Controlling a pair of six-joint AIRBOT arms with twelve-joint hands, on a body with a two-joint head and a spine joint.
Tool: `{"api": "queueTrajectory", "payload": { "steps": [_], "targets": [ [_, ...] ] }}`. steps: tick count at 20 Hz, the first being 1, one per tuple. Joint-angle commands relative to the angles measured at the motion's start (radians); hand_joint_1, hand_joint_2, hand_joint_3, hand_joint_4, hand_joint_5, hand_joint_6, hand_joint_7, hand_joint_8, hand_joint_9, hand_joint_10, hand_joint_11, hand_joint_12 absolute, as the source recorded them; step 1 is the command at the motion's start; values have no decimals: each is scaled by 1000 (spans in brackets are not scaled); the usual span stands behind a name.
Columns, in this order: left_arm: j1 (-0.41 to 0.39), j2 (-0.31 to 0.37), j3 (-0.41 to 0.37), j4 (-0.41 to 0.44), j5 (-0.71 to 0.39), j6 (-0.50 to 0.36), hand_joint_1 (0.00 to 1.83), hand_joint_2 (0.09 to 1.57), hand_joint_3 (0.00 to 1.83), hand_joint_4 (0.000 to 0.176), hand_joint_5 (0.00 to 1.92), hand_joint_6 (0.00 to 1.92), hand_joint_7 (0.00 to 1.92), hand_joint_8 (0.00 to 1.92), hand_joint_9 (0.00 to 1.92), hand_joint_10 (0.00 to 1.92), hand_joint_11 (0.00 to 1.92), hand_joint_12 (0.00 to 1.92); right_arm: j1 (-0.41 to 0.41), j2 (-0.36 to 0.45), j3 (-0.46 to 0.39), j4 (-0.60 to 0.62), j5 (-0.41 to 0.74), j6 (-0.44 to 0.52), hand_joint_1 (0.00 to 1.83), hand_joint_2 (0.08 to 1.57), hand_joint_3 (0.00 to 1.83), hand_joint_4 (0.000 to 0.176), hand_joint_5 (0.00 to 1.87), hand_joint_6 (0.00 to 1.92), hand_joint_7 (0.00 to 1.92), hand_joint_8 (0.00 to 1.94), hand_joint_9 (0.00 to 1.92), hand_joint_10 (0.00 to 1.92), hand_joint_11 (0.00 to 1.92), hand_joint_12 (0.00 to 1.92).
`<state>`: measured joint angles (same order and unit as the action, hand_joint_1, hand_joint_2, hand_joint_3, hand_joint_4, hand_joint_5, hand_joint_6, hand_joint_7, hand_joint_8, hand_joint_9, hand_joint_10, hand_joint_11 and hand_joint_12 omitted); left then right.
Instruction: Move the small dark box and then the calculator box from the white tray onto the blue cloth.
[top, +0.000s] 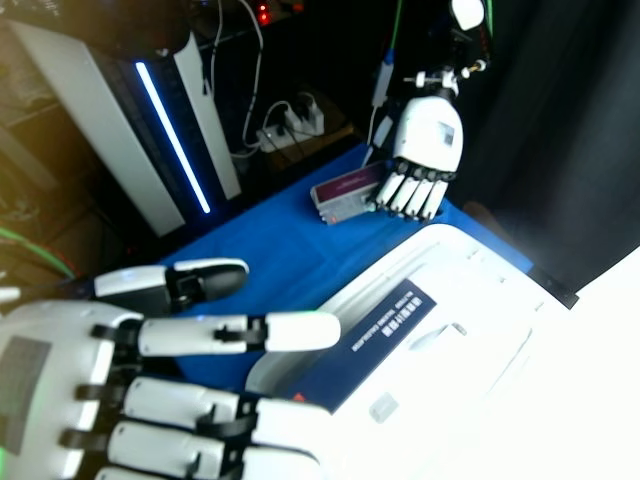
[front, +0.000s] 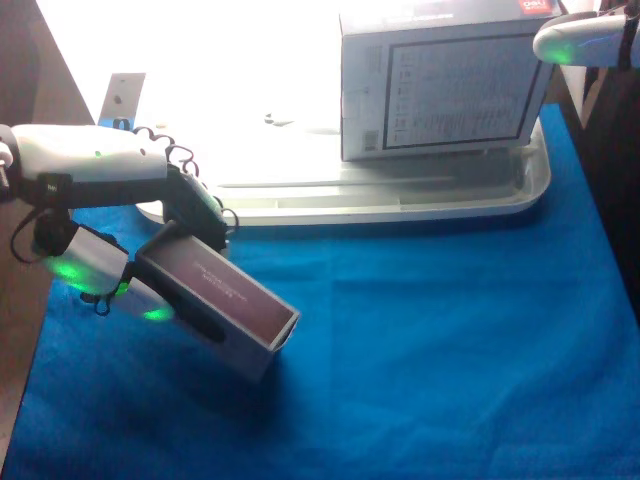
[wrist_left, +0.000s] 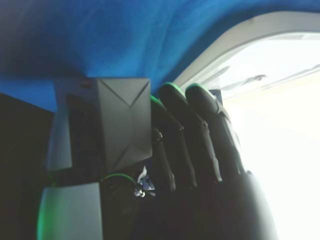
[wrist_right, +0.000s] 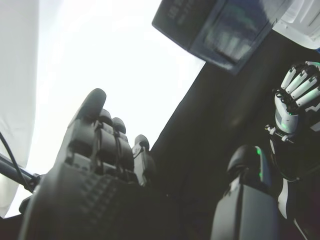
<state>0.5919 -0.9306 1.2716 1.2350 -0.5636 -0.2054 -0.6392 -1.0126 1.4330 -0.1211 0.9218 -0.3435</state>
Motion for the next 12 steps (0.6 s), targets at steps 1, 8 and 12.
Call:
{"api": "queueTrajectory", "payload": {
  "steps": [1, 8, 12],
  "targets": [
    [-9, -1, 4, -46, -43, -6, 934, 1002, 0, 9, 788, 215, 789, 307, 633, 428, 197, 1062, 16, -3, 1, 36, 112, 6, 650, 869, 0, 176, 0, 0, 1, 0, 8, 7, 0, 601],
    [-9, -2, 5, -41, -44, -8, 927, 942, 0, 1, 627, 0, 805, 0, 636, 2, 17, 798, 16, -5, 3, 35, 112, 6, 641, 853, 0, 176, 0, 0, 0, 0, 24, 4, 0, 669],
    [-15, 1, 11, -48, -56, -9, 890, 851, 1, 0, 513, 0, 626, 0, 563, 0, 78, 642, 16, -17, 10, 33, 112, 6, 677, 843, 0, 176, 0, 0, 6, 0, 49, 5, 0, 776]
  ]
}}
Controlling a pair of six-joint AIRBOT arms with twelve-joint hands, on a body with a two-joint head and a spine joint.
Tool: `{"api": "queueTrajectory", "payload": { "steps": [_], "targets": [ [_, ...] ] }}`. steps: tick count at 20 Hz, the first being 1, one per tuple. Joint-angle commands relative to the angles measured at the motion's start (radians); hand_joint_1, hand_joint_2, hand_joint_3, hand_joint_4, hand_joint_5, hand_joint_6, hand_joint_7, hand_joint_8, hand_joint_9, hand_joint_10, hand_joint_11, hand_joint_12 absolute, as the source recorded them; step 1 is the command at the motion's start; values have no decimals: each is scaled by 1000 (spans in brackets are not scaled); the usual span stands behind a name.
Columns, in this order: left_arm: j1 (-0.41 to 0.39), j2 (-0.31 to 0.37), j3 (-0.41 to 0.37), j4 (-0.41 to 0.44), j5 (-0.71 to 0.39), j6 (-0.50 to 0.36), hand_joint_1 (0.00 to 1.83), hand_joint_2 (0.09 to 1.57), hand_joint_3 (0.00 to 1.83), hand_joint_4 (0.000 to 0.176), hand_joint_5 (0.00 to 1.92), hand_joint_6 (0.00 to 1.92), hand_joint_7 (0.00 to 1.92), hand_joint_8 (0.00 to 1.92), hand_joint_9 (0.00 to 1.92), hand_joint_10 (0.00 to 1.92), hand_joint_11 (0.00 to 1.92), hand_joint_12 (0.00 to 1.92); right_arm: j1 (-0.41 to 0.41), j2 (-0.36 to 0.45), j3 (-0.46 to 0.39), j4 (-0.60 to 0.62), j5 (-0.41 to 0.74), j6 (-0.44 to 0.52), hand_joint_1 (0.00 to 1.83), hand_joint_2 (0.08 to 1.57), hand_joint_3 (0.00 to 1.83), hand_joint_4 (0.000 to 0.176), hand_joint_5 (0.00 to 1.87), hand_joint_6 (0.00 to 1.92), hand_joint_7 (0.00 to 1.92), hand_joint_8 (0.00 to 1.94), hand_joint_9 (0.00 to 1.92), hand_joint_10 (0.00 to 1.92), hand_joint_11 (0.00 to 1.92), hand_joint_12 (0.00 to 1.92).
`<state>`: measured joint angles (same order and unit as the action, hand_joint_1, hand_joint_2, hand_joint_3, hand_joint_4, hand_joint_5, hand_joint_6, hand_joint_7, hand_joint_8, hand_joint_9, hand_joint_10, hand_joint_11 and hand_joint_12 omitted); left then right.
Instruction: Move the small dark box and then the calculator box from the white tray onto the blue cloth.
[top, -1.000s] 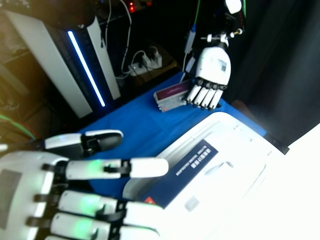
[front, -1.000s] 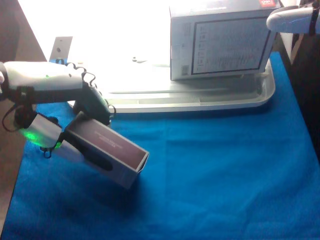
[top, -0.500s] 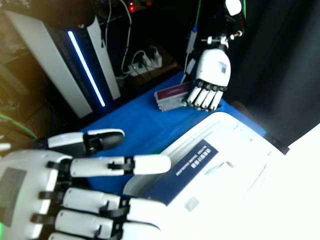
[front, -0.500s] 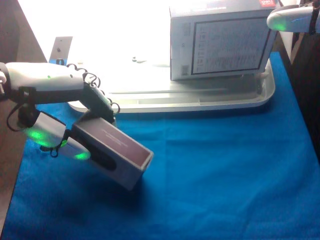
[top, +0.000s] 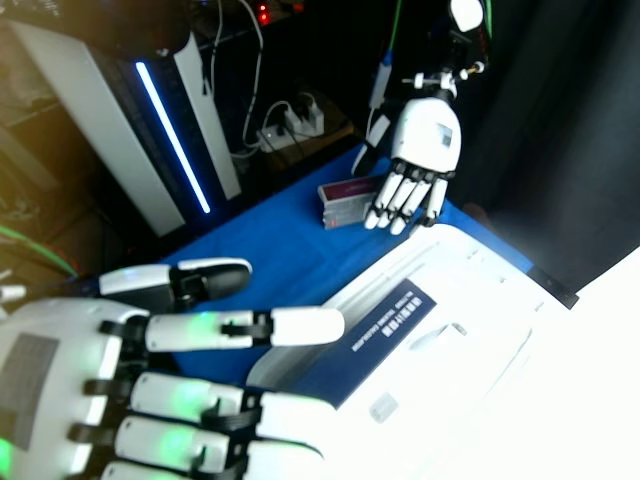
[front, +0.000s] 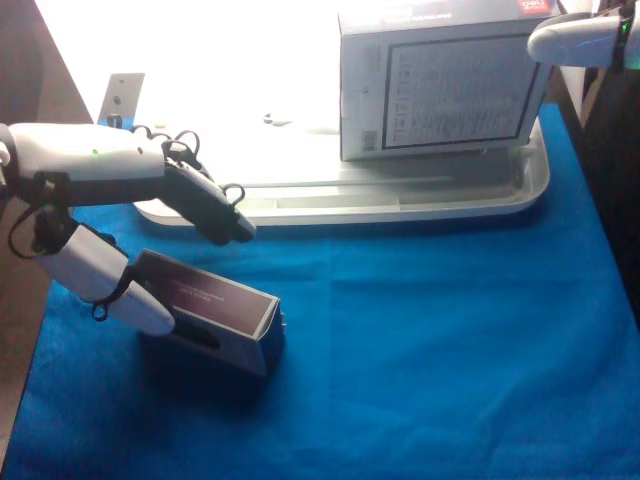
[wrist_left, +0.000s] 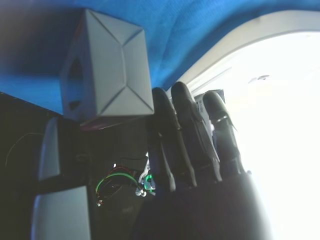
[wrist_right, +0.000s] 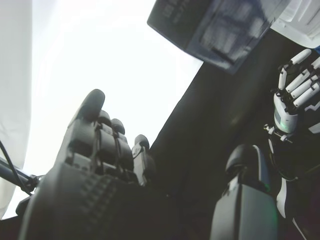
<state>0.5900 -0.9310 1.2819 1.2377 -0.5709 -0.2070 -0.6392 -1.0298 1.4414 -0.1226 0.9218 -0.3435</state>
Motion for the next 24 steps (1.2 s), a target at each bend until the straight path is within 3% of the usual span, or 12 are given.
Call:
{"api": "queueTrajectory", "payload": {
  "steps": [1, 4, 6, 7, 9, 12, 14, 16, 17, 20, 22, 24],
  "targets": [
    [-17, 1, 4, -55, -54, -7, 807, 818, 2, 0, 426, 0, 534, 0, 512, 0, 178, 511, 16, -4, 5, 35, 110, 6, 696, 828, 0, 176, 0, 0, 10, 0, 52, 4, 0, 691],
    [-70, -2, 14, -47, -56, -7, 721, 781, 0, 30, 232, 0, 325, 0, 335, 0, 266, 176, 46, -15, 21, 15, 59, 6, 740, 823, 0, 176, 0, 0, 44, 6, 148, 17, 0, 825],
    [-101, 0, 22, -58, -62, 3, 621, 796, 5, 79, 149, 0, 231, 0, 281, 0, 288, 92, 108, -37, 37, -49, -18, 6, 778, 818, 2, 175, 0, 0, 29, 1, 265, 25, 147, 1057],
    [-118, -1, 27, -75, -63, 25, 601, 807, 8, 114, 105, 0, 190, 0, 254, 0, 292, 85, 145, -62, 57, -94, -70, 11, 791, 817, 1, 168, 0, 0, 0, 0, 169, 2, 6, 1116],
    [-141, -3, 33, -93, -62, 49, 643, 759, 0, 117, 48, 0, 150, 0, 218, 0, 266, 72, 173, -92, 87, -141, -111, 42, 778, 776, 0, 164, 0, 0, 0, 0, 135, 3, 0, 1156],
    [-172, -16, 53, -153, -62, 101, 704, 714, 0, 109, 0, 0, 77, 0, 137, 0, 201, 41, 180, -153, 173, -221, -140, 181, 805, 698, 0, 176, 0, 0, 0, 0, 26, 3, 0, 523],
    [-189, -28, 72, -202, -59, 141, 724, 692, 0, 156, 0, 0, 2, 0, 66, 0, 129, 9, 212, -169, 187, -286, -216, 186, 739, 690, 0, 176, 0, 0, 57, 2, 148, 20, 0, 998],
    [-189, -29, 74, -271, -68, 196, 721, 693, 0, 171, 0, 0, 0, 0, 54, 0, 117, 4, 228, -176, 191, -321, -260, 186, 680, 678, 0, 176, 0, 0, 108, 3, 245, 31, 0, 1218],
    [-189, -29, 75, -301, -70, 223, 725, 691, 0, 173, 0, 0, 0, 0, 36, 0, 104, 0, 228, -180, 196, -330, -276, 188, 667, 649, 0, 155, 0, 0, 142, 3, 299, 32, 8, 1350],
    [-192, -31, 91, -366, -78, 253, 647, 731, 5, 144, 0, 0, 0, 0, 27, 0, 114, 6, 227, -194, 215, -367, -327, 203, 697, 632, 0, 144, 0, 0, 91, 5, 125, 24, 0, 879],
    [-192, -31, 95, -399, -79, 277, 599, 755, 13, 138, 0, 0, 0, 0, 9, 0, 101, 0, 227, -200, 223, -395, -353, 215, 736, 649, 0, 86, 0, 0, 86, 3, 21, 10, 0, 328],
    [-192, -31, 99, -445, -88, 305, 561, 778, 18, 134, 0, 0, 0, 0, 0, 0, 62, 0, 227, -208, 232, -417, -373, 226, 725, 641, 2, 113, 0, 0, 110, 6, 10, 4, 71, 87]
  ]
}}
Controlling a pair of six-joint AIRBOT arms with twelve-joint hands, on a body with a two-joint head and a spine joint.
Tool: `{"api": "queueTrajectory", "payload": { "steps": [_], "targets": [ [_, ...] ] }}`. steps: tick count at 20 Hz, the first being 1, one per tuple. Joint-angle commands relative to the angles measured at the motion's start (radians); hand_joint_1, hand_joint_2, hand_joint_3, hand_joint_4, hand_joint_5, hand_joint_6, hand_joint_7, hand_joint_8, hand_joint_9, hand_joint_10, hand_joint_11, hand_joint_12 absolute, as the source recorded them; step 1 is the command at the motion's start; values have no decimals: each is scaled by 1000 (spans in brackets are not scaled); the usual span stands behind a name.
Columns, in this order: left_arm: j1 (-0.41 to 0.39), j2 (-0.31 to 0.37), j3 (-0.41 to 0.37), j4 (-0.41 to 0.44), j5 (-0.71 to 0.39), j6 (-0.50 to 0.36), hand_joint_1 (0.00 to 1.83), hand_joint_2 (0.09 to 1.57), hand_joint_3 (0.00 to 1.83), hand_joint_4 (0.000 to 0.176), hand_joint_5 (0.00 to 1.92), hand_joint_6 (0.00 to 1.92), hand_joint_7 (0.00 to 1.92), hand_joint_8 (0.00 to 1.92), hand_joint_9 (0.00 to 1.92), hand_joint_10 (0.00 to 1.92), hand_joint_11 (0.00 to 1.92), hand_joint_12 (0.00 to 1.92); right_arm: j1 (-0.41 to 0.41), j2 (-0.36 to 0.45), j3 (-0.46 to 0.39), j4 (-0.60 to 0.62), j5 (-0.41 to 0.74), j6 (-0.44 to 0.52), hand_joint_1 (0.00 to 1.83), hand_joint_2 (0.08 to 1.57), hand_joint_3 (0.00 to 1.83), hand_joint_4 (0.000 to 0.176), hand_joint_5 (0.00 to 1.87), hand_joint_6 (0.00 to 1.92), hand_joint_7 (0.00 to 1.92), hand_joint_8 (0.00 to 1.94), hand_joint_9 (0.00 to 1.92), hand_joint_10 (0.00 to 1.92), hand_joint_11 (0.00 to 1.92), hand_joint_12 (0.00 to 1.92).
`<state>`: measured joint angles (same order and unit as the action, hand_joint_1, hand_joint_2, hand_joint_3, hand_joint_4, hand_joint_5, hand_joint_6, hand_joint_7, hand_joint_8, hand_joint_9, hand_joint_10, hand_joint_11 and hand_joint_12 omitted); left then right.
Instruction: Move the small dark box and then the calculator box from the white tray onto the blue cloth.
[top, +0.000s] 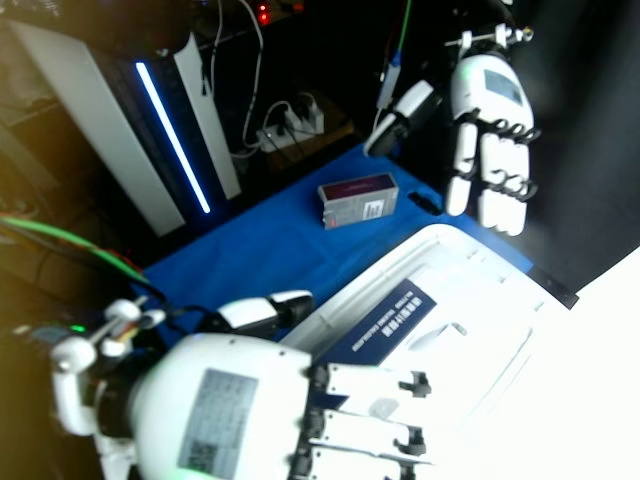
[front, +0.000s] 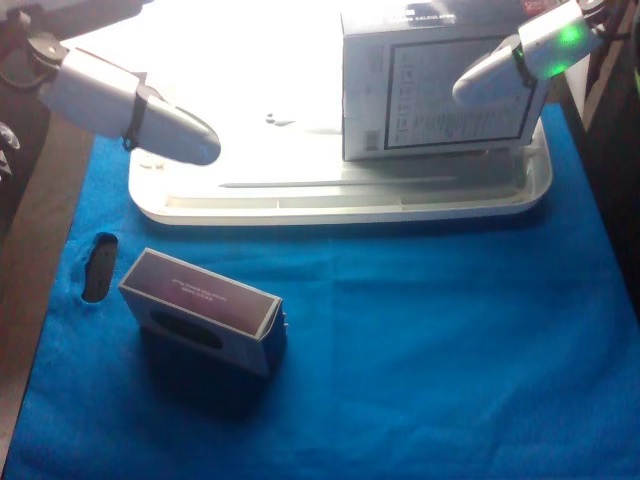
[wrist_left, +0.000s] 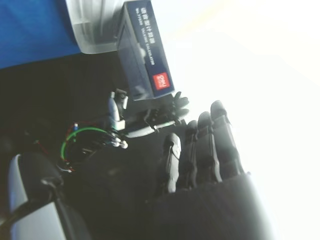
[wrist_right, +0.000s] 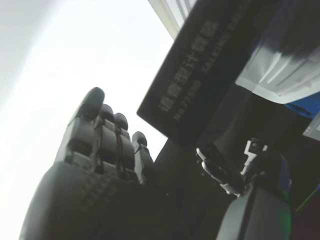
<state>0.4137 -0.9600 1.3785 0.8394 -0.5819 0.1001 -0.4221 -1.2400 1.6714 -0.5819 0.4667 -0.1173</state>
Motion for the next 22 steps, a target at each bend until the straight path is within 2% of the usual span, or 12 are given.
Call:
{"api": "queueTrajectory", "payload": {
  "steps": [1, 6, 8, 10, 11, 12, 14, 16, 17, 18, 19, 22],
  "targets": [
    [-16, -2, 5, -66, -80, 8, 561, 771, 11, 127, 0, 0, 0, 0, 0, 0, 52, 0, 10, -2, 8, 25, 76, 18, 724, 637, 0, 110, 0, 0, 176, 3, 248, 26, 2, 807],
    [-15, -2, 8, -101, -101, 19, 555, 808, 16, 108, 0, 0, 0, 0, 0, 0, 15, 0, 10, -30, 52, -48, 64, 107, 733, 627, 0, 113, 20, 2, 178, 0, 192, 0, 0, 789],
    [-15, -2, 3, -101, -111, 19, 564, 778, 1, 112, 0, 0, 0, 0, 0, 0, 39, 12, 10, -33, 51, -56, 56, 107, 767, 627, 0, 74, 106, 6, 215, 3, 215, 16, 0, 896],
    [-15, -2, 1, -101, -117, 19, 565, 792, 7, 104, 0, 0, 0, 0, 1, 0, 46, 15, 10, -38, 51, -72, 42, 107, 767, 617, 0, 63, 152, 8, 243, 6, 258, 23, 0, 1011],
    [-15, -2, 0, -101, -120, 19, 562, 799, 9, 107, 0, 0, 0, 0, 0, 0, 54, 19, 9, -42, 51, -84, 33, 107, 828, 645, 3, 101, 241, 15, 298, 11, 289, 23, 0, 1077],
    [-15, -2, -1, -102, -122, 19, 577, 794, 6, 124, 0, 0, 0, 0, 0, 0, 48, 17, 9, -45, 52, -92, 27, 107, 850, 657, 2, 111, 272, 10, 331, 11, 328, 26, 0, 1174],
    [-15, -2, -4, -104, -130, 19, 594, 776, 0, 122, 0, 0, 0, 0, 3, 1, 40, 14, 9, -50, 53, -103, 15, 107, 914, 664, 2, 69, 323, 14, 414, 20, 391, 32, 0, 1066],
    [-15, -2, -6, -104, -133, 19, 576, 759, 0, 100, 0, 0, 0, 0, 5, 2, 43, 16, 9, -50, 53, -107, 12, 107, 1000, 693, 2, 1, 447, 9, 536, 14, 513, 34, 45, 1133],
    [-15, -2, -6, -104, -133, 19, 558, 785, 3, 79, 0, 0, 0, 0, 7, 2, 48, 19, 9, -50, 55, -110, 10, 107, 1102, 820, 3, 0, 709, 10, 910, 34, 810, 54, 337, 1055],
    [-15, -2, -6, -104, -132, 19, 540, 800, 9, 80, 0, 0, 0, 0, 8, 2, 47, 19, 9, -50, 55, -112, 10, 107, 1178, 966, 10, 0, 1131, 417, 1072, 16, 985, 47, 476, 1073],
    [-14, -2, -6, -104, -129, 19, 533, 808, 12, 77, 0, 0, 0, 0, 7, 2, 48, 19, 9, -50, 55, -114, 10, 107, 1244, 1003, 3, 0, 1227, 485, 1199, 456, 1132, 53, 599, 1188],
    [-7, -2, -6, -103, -122, 19, 545, 795, 4, 86, 0, 0, 0, 0, 22, 7, 61, 25, 10, -50, 52, -120, 10, 107, 1282, 1022, 6, 0, 1228, 374, 1219, 754, 1304, 361, 805, 1539]
  ]
}}
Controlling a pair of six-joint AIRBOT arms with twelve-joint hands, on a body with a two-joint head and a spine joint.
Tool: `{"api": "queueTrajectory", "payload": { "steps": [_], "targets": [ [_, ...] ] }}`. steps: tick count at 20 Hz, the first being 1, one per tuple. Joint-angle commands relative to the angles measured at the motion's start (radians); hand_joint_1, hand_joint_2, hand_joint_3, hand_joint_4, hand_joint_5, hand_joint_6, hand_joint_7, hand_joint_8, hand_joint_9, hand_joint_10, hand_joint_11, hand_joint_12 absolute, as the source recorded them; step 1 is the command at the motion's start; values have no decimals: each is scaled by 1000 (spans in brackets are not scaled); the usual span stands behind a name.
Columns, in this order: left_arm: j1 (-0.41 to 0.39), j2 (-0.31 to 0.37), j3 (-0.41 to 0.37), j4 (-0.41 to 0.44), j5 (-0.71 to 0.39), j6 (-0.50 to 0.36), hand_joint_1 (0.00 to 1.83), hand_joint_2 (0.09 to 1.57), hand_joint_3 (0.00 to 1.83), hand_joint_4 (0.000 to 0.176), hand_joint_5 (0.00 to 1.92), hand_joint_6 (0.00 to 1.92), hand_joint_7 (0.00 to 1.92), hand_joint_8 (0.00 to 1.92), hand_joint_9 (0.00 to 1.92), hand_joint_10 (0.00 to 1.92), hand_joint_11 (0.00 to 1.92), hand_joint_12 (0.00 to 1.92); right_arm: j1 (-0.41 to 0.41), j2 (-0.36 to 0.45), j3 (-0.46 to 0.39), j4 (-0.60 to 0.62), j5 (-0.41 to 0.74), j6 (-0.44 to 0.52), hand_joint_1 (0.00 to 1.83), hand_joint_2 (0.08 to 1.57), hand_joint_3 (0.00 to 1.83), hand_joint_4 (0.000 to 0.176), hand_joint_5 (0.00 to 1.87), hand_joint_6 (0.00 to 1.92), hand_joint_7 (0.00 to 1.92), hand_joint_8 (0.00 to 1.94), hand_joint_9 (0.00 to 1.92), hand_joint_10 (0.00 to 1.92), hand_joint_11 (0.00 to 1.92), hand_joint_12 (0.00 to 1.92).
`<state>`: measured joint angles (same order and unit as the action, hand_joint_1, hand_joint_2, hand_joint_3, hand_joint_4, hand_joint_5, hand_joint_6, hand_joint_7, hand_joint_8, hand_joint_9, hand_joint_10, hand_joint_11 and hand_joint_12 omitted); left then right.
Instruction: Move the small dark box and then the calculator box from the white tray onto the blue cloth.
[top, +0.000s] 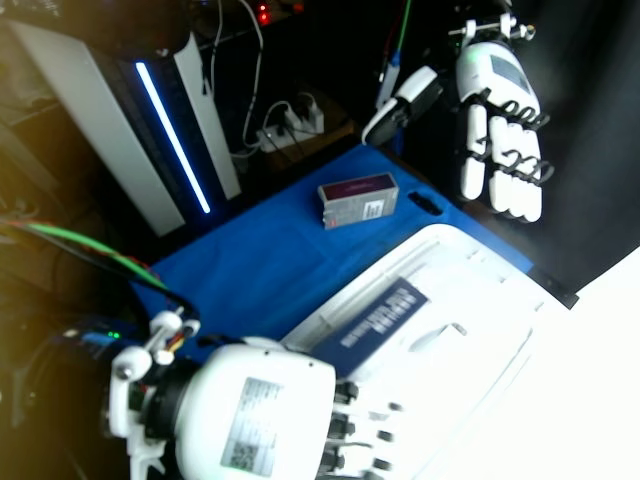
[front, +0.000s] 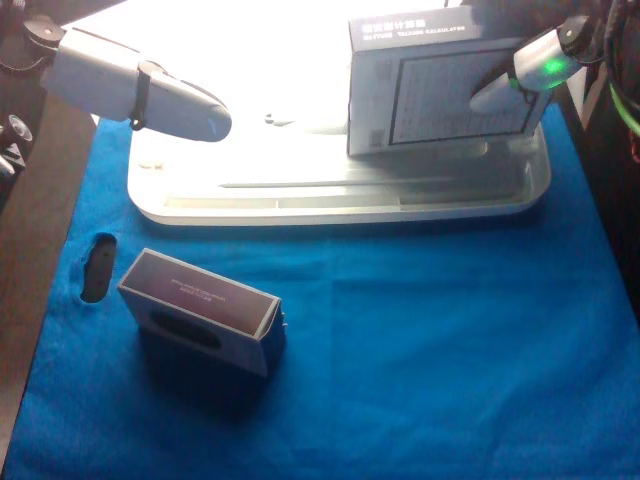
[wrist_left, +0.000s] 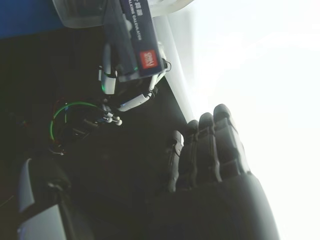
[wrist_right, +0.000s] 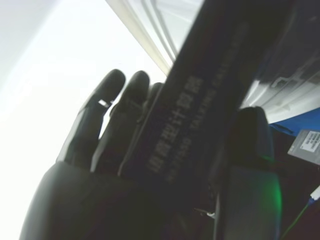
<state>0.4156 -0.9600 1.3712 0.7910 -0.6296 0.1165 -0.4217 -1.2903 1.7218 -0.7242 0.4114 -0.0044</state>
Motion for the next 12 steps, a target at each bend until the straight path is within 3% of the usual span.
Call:
{"api": "queueTrajectory", "payload": {
  "steps": [1, 3, 4, 5, 7, 8, 10, 11, 12],
  "targets": [
    [-9, -2, 1, -54, -69, 4, 562, 782, 0, 81, 0, 0, 0, 0, 33, 11, 66, 27, 10, 0, 0, 22, 66, -5, 1195, 1057, 12, 0, 1111, 707, 1292, 493, 1359, 577, 963, 1554],
    [-9, -3, 1, -54, -58, 15, 578, 781, 0, 81, 0, 0, 0, 0, 28, 7, 65, 27, 10, 0, 0, 22, 66, 10, 1152, 1115, 1, 0, 985, 952, 1470, 315, 1267, 1079, 983, 1721],
    [-9, -3, 1, -54, -53, 21, 572, 777, 0, 81, 0, 0, 0, 0, 25, 5, 67, 29, 18, 1, -4, 22, 66, 11, 1145, 1127, 0, 0, 960, 995, 1504, 316, 1248, 1259, 1012, 1819],
    [-9, -3, 1, -54, -46, 28, 591, 790, 2, 82, 0, 0, 0, 0, 0, 0, 36, 16, 31, 2, -15, 16, 66, 11, 1137, 1143, 0, 0, 932, 1042, 1484, 457, 1284, 1368, 1103, 1824],
    [-8, -4, 1, -56, -42, 31, 588, 801, 6, 79, 0, 0, 0, 0, 0, 0, 42, 19, 56, 18, -39, 7, 67, 11, 1132, 1152, 0, 0, 916, 1068, 1434, 528, 1234, 1385, 1088, 1772],
    [-3, -9, 1, -61, -42, 36, 587, 805, 7, 86, 0, 0, 0, 0, 0, 0, 52, 23, 71, 33, -55, 0, 75, 11, 1128, 1158, 0, 0, 902, 1090, 1357, 671, 1192, 1477, 1094, 1816],
    [13, -16, 1, -79, -44, 55, 632, 810, 8, 85, 0, 0, 0, 0, 0, 0, 34, 16, 78, 50, -72, -3, 93, 11, 1135, 1147, 0, 0, 924, 1055, 1341, 718, 1223, 1522, 1142, 1873],
    [23, -19, 1, -93, -45, 67, 656, 767, 0, 97, 0, 0, 0, 0, 18, 7, 49, 24, 83, 63, -87, -3, 114, 11, 1136, 1142, 0, 0, 931, 1043, 1325, 704, 1247, 1483, 1174, 1863],
    [28, -20, 2, -101, -45, 70, 666, 756, 0, 84, 0, 0, 0, 0, 29, 11, 53, 26, 85, 72, -100, -6, 126, 11, 1140, 1138, 0, 0, 938, 1032, 1333, 711, 1256, 1452, 1155, 1833]
  ]
}}
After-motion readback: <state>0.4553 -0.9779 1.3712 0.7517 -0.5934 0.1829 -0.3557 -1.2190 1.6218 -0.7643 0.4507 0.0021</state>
